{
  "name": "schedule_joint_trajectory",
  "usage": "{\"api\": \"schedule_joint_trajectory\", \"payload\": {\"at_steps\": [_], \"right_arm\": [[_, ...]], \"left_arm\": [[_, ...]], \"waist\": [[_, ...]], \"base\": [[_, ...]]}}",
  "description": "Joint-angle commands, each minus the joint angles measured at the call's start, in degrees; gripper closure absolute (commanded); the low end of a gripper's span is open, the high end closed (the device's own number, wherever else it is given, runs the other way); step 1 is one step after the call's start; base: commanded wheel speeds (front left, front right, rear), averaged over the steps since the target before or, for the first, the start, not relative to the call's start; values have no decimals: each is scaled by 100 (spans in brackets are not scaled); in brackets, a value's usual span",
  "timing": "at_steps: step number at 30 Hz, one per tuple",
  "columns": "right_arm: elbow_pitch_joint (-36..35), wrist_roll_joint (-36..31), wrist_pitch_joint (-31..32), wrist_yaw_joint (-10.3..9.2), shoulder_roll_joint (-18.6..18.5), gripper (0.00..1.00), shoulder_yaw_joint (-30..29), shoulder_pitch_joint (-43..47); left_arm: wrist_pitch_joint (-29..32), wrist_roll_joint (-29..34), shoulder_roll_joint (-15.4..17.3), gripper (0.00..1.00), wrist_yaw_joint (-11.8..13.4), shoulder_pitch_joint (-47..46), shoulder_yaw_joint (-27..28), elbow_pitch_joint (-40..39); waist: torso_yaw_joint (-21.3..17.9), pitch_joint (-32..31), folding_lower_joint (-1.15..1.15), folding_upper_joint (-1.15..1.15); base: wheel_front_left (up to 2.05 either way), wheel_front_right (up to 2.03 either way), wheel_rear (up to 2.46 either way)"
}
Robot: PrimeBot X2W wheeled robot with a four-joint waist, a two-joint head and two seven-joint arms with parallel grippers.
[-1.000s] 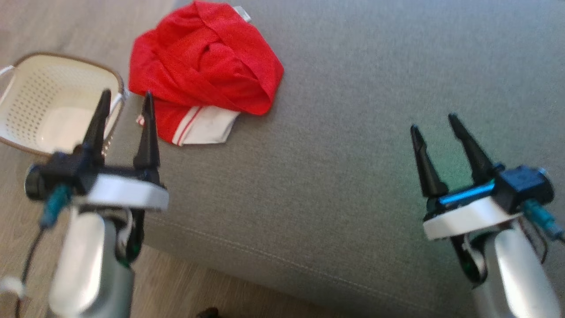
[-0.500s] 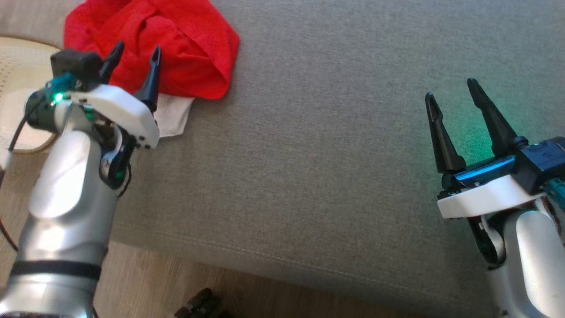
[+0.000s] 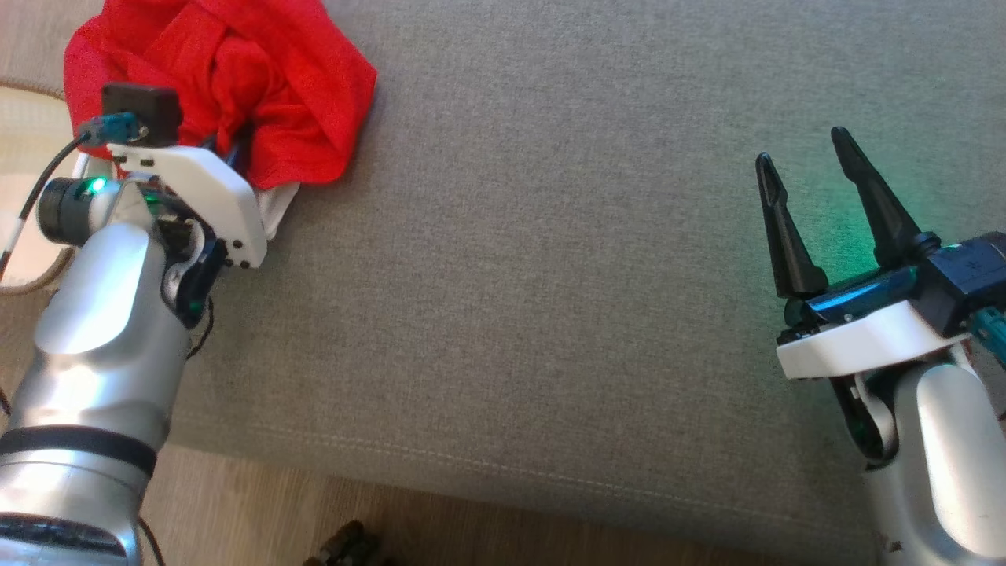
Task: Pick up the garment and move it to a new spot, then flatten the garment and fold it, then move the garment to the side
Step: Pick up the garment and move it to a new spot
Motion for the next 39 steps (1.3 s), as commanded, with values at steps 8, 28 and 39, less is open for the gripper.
{"api": "schedule_joint_trajectory", "payload": {"at_steps": [8,28,39], "right_arm": [[239,125,-287,-2,208,0,123,-72],[660,930,-479,-2,307,0,94,-41],[431,1202,-480,-2,308,0,48,-260]], "left_arm": [[-1080,-343,582,100,2,-387,300,-480],[-192,-1684,18,100,554,198,734,-4364],[-19,-2350,-1057,100,1120,263,227,-5493]], "waist": [[-252,-591,0,0],[-1465,-1805,0,0],[-2417,-1506,0,0]], "base": [[0,0,0],[0,0,0],[0,0,0]]}}
